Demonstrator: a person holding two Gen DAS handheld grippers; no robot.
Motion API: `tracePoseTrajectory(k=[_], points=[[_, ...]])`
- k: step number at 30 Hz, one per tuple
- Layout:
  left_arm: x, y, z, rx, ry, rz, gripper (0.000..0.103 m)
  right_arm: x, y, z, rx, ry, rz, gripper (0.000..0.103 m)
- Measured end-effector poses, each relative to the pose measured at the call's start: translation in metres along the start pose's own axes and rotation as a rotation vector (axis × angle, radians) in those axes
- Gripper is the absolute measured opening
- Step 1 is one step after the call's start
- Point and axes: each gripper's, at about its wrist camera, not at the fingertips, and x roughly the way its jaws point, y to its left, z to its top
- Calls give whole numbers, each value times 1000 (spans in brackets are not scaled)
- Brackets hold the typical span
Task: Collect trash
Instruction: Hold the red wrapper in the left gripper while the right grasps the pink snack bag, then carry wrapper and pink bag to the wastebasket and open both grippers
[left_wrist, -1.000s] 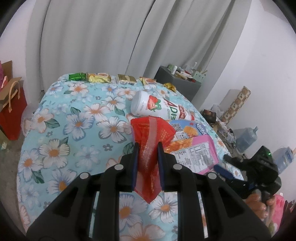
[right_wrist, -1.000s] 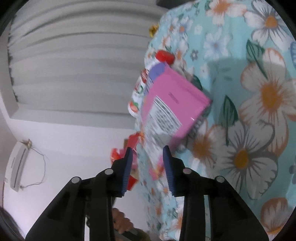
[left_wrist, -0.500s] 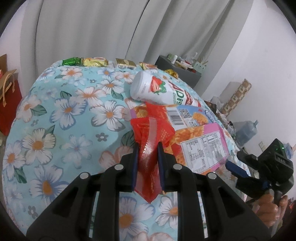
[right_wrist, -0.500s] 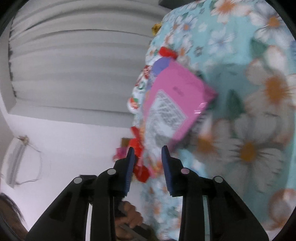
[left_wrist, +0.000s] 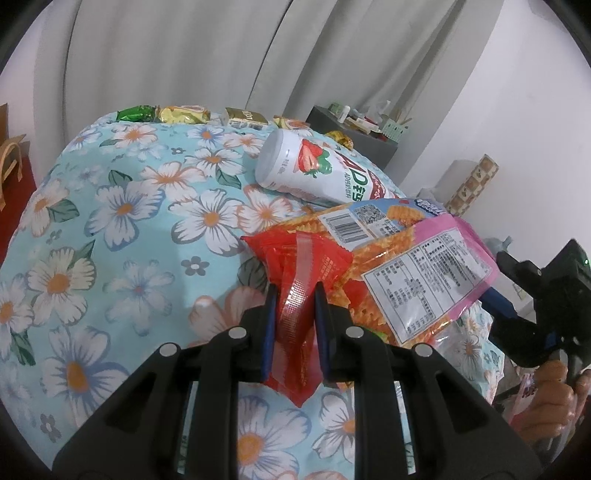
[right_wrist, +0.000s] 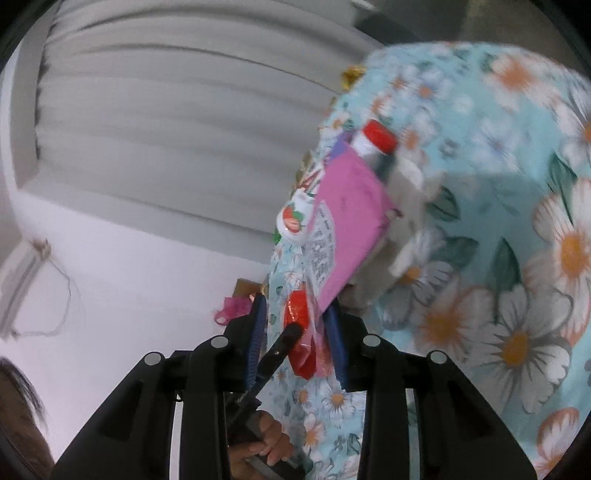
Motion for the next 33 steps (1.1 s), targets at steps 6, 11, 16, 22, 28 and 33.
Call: tracePoseTrajectory(k=[6,11,16,22,28,33], points=[[-1,2,1,-13,-6,-3,17,29,-3,-2,-16,60,-86,16],[-22,3,4,-14,-73,-8,16,26,14,-6,-74,53,-40,4],[-60,0,17,-27,-171,-20,16,-2,27,3,-96,27,56,3],[-94,-21,31,-5,-215,-58,16,-46,36,6,-113,-30,150,3],[-98,-75,41,72,-175,-167,16,-131,30,8,-165,-198,141,3],[-65,-155,50,202,-76,-305,16,-236,-1,9,-141,-420,40,3]])
